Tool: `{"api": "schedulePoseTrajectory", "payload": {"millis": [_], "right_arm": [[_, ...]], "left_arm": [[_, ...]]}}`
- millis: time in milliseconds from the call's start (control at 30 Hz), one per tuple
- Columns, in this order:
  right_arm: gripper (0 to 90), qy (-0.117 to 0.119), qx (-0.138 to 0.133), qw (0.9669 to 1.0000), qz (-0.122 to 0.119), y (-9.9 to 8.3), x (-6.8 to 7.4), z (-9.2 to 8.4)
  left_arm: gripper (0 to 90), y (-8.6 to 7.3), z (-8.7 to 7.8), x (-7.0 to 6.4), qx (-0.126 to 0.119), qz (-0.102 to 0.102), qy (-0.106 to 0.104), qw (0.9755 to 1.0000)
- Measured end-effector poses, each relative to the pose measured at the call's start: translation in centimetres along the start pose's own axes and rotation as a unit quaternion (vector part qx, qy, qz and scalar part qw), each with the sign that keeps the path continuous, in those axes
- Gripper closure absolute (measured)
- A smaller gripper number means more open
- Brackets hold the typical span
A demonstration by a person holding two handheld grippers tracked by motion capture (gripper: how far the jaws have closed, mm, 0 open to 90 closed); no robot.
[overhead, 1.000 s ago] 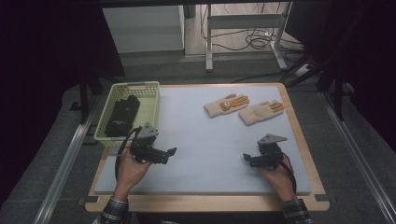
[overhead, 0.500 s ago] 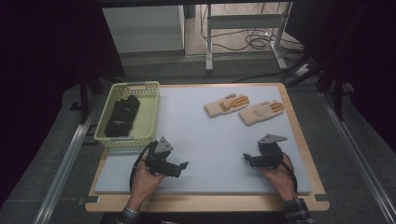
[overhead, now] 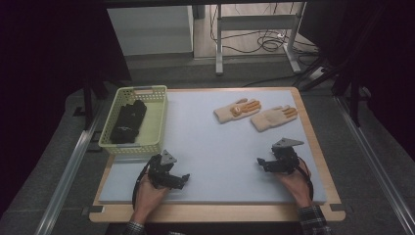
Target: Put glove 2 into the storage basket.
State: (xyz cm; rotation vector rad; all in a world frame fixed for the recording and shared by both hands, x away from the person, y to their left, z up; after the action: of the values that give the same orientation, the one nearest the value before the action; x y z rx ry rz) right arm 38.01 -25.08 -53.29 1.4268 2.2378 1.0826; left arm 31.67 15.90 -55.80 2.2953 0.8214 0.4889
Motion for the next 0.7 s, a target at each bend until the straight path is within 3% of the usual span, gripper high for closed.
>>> {"api": "schedulePoseTrajectory", "payload": {"millis": [200, 400, 700], "right_arm": [[30.3, 0.003, -0.007, 0.9997, 0.021, 1.4, -1.2, 0.1], [40.5, 0.0, -0.016, 0.9994, 0.031, 4.0, -2.3, 0.7], [49.9, -0.03, -0.026, 0.9984, 0.04, 8.1, -4.2, 2.3]], "left_arm": [[0.0, 0.0, 0.0, 0.0, 0.0, 0.0, 0.0, 1.0], [0.0, 0.0, 0.0, 0.0, -0.001, -0.001, 0.001, 1.0], [0.0, 0.0, 0.1, 0.0, -0.003, -0.002, 0.002, 1.0]]}}
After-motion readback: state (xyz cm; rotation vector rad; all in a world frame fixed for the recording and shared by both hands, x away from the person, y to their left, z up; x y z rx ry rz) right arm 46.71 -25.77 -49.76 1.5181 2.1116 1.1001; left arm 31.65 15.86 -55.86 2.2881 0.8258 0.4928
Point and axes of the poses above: each handheld gripper's, and its own axes: z roughly forward along the jaws, y roughly out of its top, x roughly to its left, the point moved 1 cm from there along z, roughly forward along the jaws, and after that the axes turned 14 degrees about z, right-handed, at the moved point
